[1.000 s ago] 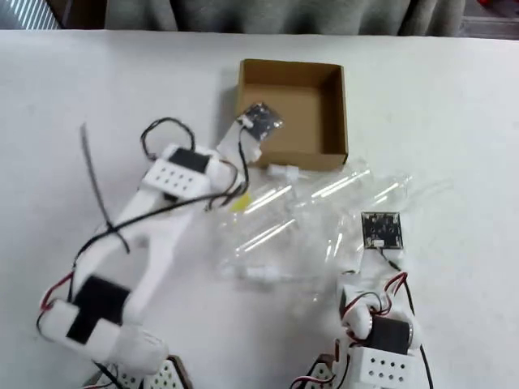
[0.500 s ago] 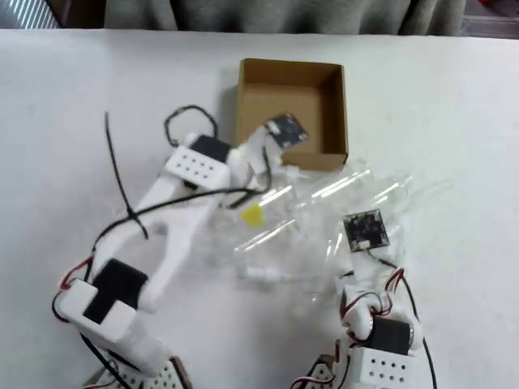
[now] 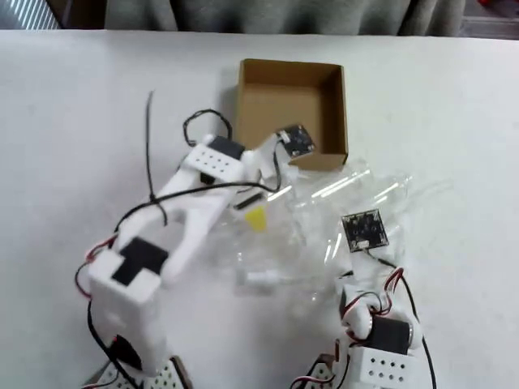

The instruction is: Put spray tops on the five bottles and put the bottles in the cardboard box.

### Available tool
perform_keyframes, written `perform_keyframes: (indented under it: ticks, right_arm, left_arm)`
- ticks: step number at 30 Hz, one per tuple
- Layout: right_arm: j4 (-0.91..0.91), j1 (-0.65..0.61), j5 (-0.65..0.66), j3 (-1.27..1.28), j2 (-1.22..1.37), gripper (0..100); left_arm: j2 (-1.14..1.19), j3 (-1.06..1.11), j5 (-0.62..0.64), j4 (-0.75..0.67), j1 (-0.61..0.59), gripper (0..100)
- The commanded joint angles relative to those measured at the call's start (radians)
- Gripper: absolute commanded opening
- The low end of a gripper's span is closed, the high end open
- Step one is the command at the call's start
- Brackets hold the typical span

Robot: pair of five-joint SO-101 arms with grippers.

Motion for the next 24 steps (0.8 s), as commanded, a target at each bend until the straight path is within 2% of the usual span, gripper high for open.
perform_keyframes:
  ticks: [1, 5, 8, 11, 13, 17, 21, 24]
  right_arm:
    - [-0.019, 0.008, 0.014, 0.008, -0.013, 2.7]
    - [-0.019, 0.010, 0.015, 0.008, -0.013, 2.7]
    - [-0.019, 0.010, 0.015, 0.008, -0.013, 2.7]
    - [-0.019, 0.010, 0.015, 0.008, -0.013, 2.7]
    - [-0.019, 0.010, 0.015, 0.008, -0.013, 2.7]
    - [-0.018, 0.010, 0.015, 0.008, -0.013, 2.7]
    - [-0.016, 0.012, 0.015, 0.008, -0.013, 2.7]
    - [-0.016, 0.012, 0.015, 0.008, -0.013, 2.7]
  left_arm:
    - [0.048, -0.091, -0.011, -0.008, -0.005, 31]
    - [0.058, -0.095, -0.020, -0.006, -0.004, 19]
    - [0.058, -0.104, -0.020, 0.051, -0.001, 2]
    - [0.054, -0.104, -0.021, 0.183, 0.008, 5]
    - [0.033, -0.103, -0.021, 0.255, 0.015, 2]
    - [-0.067, -0.095, 0.008, 0.353, -0.015, 2]
    - [-0.217, -0.094, 0.144, 0.410, -0.102, 2]
    - [-0.332, -0.072, 0.313, 0.407, -0.208, 2]
